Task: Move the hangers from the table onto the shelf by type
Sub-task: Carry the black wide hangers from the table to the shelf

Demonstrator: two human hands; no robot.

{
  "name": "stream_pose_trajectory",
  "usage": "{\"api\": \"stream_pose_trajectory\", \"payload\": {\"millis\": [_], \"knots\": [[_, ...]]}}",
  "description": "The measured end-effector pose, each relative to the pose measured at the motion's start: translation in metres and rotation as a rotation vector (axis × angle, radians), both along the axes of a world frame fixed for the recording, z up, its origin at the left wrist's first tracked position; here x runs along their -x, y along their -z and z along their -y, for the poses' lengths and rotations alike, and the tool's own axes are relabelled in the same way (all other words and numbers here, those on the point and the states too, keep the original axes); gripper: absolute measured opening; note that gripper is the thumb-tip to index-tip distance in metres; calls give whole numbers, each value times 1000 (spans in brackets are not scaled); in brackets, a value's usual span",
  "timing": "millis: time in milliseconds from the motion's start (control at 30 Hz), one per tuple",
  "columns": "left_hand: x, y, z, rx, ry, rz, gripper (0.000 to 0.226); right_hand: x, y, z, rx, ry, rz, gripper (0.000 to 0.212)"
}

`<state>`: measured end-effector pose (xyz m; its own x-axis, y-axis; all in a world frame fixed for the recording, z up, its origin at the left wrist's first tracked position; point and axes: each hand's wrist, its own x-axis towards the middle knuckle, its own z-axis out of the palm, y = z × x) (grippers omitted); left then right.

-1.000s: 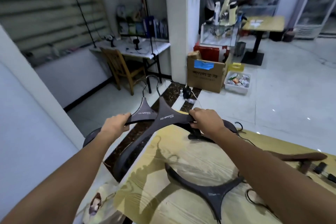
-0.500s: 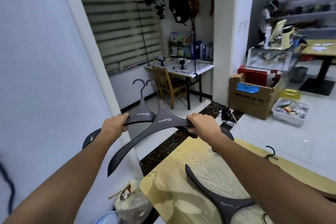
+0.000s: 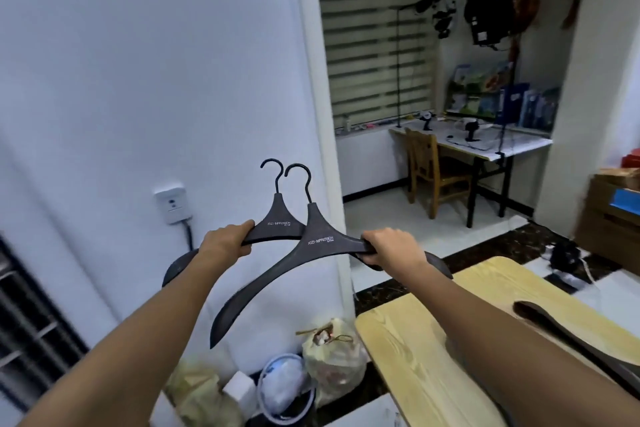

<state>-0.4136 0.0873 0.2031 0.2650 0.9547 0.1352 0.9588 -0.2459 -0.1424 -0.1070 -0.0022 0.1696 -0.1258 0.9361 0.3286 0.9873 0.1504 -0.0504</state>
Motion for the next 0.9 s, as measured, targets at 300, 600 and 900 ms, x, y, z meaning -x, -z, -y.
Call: {"api": "stream_pose_trajectory", "payload": {"millis": [300,600,900], "knots": [[171,9,88,100,-288,120,27,153,-5,0,10,-283,20,35],[295,25,222,166,-558,176,32,290,0,53,6,-524,62,37],[361,57,380,93,-783,238,28,390,13,132,0,-787,135,35]]}}
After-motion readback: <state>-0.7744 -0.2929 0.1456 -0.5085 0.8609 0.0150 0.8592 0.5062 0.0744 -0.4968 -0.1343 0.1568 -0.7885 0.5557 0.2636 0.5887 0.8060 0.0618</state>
